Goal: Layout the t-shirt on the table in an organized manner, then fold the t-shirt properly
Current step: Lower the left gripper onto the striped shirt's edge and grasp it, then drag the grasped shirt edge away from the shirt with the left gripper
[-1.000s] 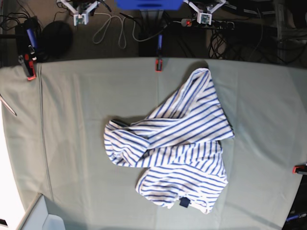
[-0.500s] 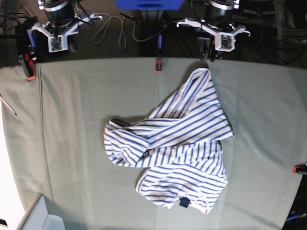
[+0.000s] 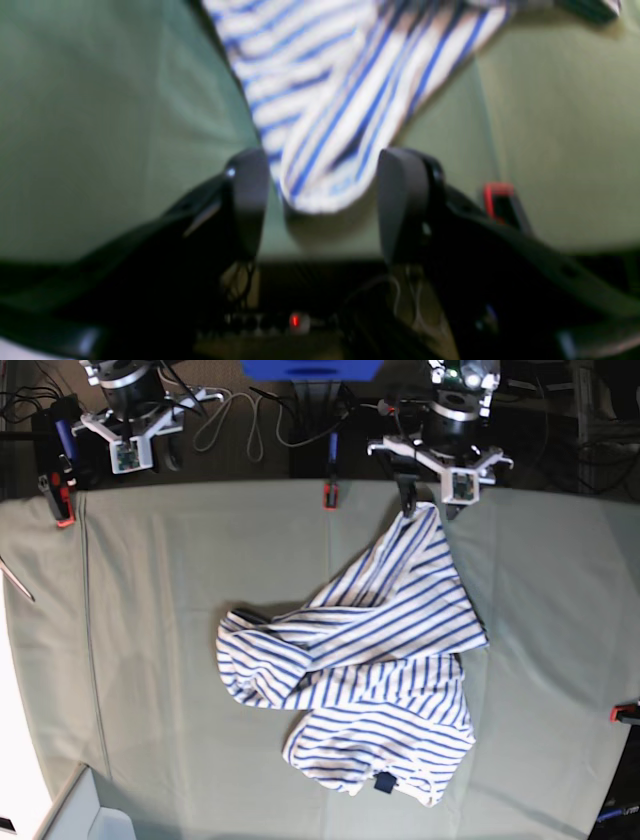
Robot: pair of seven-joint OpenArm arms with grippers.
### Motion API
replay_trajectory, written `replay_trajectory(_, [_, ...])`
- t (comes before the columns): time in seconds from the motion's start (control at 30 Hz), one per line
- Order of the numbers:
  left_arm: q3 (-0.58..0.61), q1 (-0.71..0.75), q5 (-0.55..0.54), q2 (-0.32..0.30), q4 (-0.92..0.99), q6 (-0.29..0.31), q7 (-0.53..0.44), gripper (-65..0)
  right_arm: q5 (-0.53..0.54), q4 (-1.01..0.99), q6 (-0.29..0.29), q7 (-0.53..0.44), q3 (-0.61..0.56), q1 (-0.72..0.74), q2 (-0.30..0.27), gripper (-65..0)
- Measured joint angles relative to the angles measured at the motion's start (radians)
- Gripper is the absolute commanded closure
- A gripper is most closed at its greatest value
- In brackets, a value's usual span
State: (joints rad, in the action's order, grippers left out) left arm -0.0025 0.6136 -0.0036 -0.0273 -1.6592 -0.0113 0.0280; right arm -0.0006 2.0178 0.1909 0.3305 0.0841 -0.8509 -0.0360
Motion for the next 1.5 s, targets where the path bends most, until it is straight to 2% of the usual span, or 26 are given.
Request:
replay_trajectory(0.17, [-0.002, -0.068, 0.0, 0.0, 0.053, 0.0, -0.001, -34.1, 0.0, 0.0, 0.0, 0.0, 0.001, 0.0, 0.001, -18.5])
replay_trajectory(0.27, [-0.042, -0.109, -0.005, 0.017, 0.108, 0.005, 0.0, -34.1, 0.0, 0.0, 0.0, 0.0, 0.001, 0.0, 0.001, -18.5])
replay_trajectory(0.33, [-0.097, -0.136, -0.055, 0.052, 0.149, -0.006, 0.001, -34.1, 0.001, 0.0, 0.0, 0.0, 0.001, 0.002, 0.0, -18.5])
replay_trajectory(0.4, [-0.13, -0.153, -0.104, 0.061, 0.18, 0.005, 0.002, -34.1, 0.0, -0.001, 0.0, 0.0, 0.001, 0.002, 0.0, -18.5])
replay_trajectory(0.53, [-0.124, -0.179, -0.161, 0.045, 0.247, 0.004, 0.004, -34.1, 0.0, -0.001, 0.0, 0.0, 0.001, 0.002, 0.0, -18.5])
replay_trajectory(0.93, [-0.059, -0.203, -0.166, 0.045, 0.295, 0.004, -0.013, -33.7, 0.001, -0.002, 0.0, 0.002, 0.001, -0.005, 0.0, -18.5])
replay_trajectory(1.0, [-0.063, -0.21, -0.166, 0.045, 0.299, 0.004, 0.006, -28.9, 0.001, -0.002, 0.0, 0.023, 0.001, -0.006, 0.0, -18.5])
replay_trajectory(1.03, [-0.066, -0.212, -0.165, 0.045, 0.3, 0.003, 0.021, -23.3, 0.001, -0.002, 0.0, 0.047, 0.001, -0.003, 0.0, -18.5])
replay_trajectory(1.1, [-0.071, -0.22, -0.167, 0.031, 0.296, 0.003, 0.066, -5.6, 0.001, -0.003, 0.0, 0.089, 0.001, 0.002, 0.0, -18.5])
replay_trajectory(1.13, [-0.071, -0.222, -0.169, 0.021, 0.291, 0.005, 0.082, 0.0, 0.001, -0.003, 0.0, 0.09, 0.001, 0.002, 0.0, -18.5])
replay_trajectory(1.23, [-0.087, -0.217, -0.175, 0.019, 0.273, 0.008, 0.108, -1.5, 0.001, -0.003, 0.0, 0.092, 0.001, 0.002, 0.0, -18.5])
replay_trajectory(1.33, [-0.178, -0.171, -0.222, 0.037, 0.203, 0.025, 0.182, 0.0, 0.001, -0.003, 0.0, 0.092, 0.001, 0.002, 0.002, -18.5])
replay_trajectory(1.5, [-0.341, -0.071, -0.326, 0.011, 0.007, -0.002, 0.198, 0.0, 0.001, -0.003, 0.0, 0.102, 0.001, 0.027, 0.0, -18.5])
